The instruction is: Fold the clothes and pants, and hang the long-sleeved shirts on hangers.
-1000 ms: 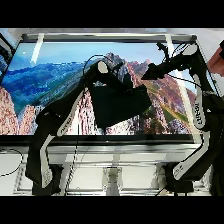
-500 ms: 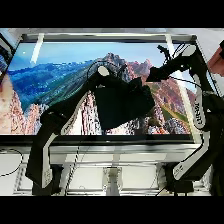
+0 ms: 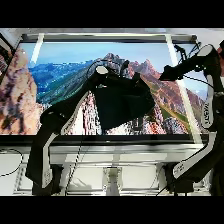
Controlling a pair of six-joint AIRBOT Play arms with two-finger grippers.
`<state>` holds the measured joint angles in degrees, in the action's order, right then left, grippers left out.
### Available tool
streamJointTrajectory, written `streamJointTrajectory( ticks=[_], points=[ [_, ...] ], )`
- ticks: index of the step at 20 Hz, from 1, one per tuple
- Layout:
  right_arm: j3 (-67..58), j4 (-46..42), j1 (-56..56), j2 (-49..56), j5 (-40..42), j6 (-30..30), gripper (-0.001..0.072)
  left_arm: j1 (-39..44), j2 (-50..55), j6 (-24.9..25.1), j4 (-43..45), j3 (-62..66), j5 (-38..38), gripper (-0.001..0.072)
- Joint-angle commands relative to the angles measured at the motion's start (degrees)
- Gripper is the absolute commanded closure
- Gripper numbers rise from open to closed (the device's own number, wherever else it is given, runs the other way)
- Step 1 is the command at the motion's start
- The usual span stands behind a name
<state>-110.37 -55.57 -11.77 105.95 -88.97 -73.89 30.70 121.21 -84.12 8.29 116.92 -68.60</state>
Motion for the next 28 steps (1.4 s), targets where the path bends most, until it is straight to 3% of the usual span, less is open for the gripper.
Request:
streamJointTrajectory(
  ticks=[1, 3, 4, 6, 8, 10, 12, 17, 22, 28],
  points=[
    [0.4, 7.6, 1.4, -1.3, -0.9, 2.0, 0.0671, -4.0, -1.0, 5.1, -3.6, 0.0, 1.6, 0.0681],
    [1.0, 7.0, 6.4, -1.3, -1.0, 2.7, 0.0671, -8.0, -3.1, 4.7, 0.2, 0.0, 1.5, 0.0689],
    [1.6, 6.2, 9.4, -1.3, -1.0, 3.1, 0.0671, -9.9, -4.9, 2.1, 6.6, 0.0, 1.5, 0.0689],
    [2.0, 0.3, 15.1, -1.3, -0.9, 3.1, 0.0671, -12.8, -9.1, -5.1, 26.1, 0.0, -1.5, 0.069],
    [2.4, -3.3, 19.4, -1.3, -0.8, 3.0, 0.0671, -14.4, -13.6, -10.4, 49.6, -0.1, -10.6, 0.0689],
    [4.7, -3.2, 22.1, -1.3, 0.3, 3.0, 0.0671, -14.9, -17.5, -11.0, 69.2, -2.3, -20.1, 0.0688],
    [9.1, -3.2, 24.1, -1.3, 0.7, 3.0, 0.0671, -15.5, -20.3, -9.1, 77.9, -5.6, -24.5, 0.0687],
    [15.1, -4.0, 26.1, -1.3, -3.7, 3.1, 0.0671, -15.6, -22.4, -7.9, 77.0, -11.8, -22.7, 0.0687],
    [20.0, -16.7, 23.0, -4.2, -7.7, 2.6, 0.0671, -15.7, -22.4, -6.2, 77.0, -13.7, -22.7, 0.0687],
    [24.2, -24.3, 12.3, -8.1, -1.8, 0.8, 0.0671, -15.7, -22.4, -5.1, 76.9, -13.7, -22.7, 0.0687]
  ],
)
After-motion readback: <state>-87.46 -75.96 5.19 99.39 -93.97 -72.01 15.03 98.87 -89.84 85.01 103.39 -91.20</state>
